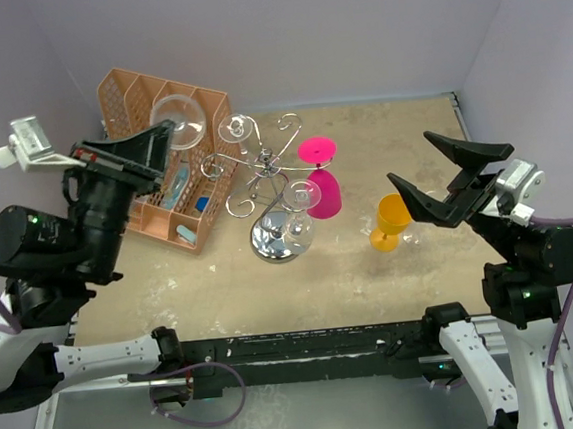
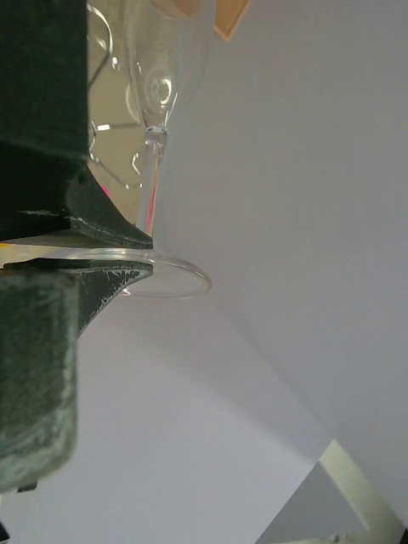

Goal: Place the wine glass upside down on the wine glass rack

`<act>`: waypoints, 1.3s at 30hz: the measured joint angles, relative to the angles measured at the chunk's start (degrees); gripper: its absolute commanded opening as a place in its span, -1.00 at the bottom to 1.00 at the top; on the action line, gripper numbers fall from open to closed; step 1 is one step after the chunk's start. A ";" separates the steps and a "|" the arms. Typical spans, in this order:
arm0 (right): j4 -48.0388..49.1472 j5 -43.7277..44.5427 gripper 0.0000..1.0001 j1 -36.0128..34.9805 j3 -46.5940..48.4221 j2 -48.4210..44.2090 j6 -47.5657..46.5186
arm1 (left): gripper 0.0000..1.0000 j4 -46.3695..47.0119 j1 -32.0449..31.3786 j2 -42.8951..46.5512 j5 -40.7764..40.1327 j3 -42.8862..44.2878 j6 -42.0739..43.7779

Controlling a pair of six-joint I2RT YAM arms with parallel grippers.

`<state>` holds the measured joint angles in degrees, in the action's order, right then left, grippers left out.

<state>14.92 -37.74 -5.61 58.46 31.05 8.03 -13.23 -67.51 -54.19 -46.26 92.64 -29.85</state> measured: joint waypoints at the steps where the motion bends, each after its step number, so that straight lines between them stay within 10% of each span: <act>1: -0.02 0.39 0.60 0.00 0.00 0.00 0.07 | -1.00 -0.50 0.00 1.40 -1.99 -0.83 0.07; 15: -1.38 4.22 0.58 0.00 -1.05 0.00 0.42 | -1.00 -20.48 0.00 9.66 -13.05 -10.80 -14.60; 39: -3.06 14.71 0.57 0.00 -3.45 -3.13 1.11 | -1.00 -24.79 0.00 10.56 4.81 -23.89 -37.38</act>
<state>11.86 -23.03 -5.61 55.00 27.92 9.15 -38.02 -67.51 -43.64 -41.45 68.75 -67.22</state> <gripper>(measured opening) 0.789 0.022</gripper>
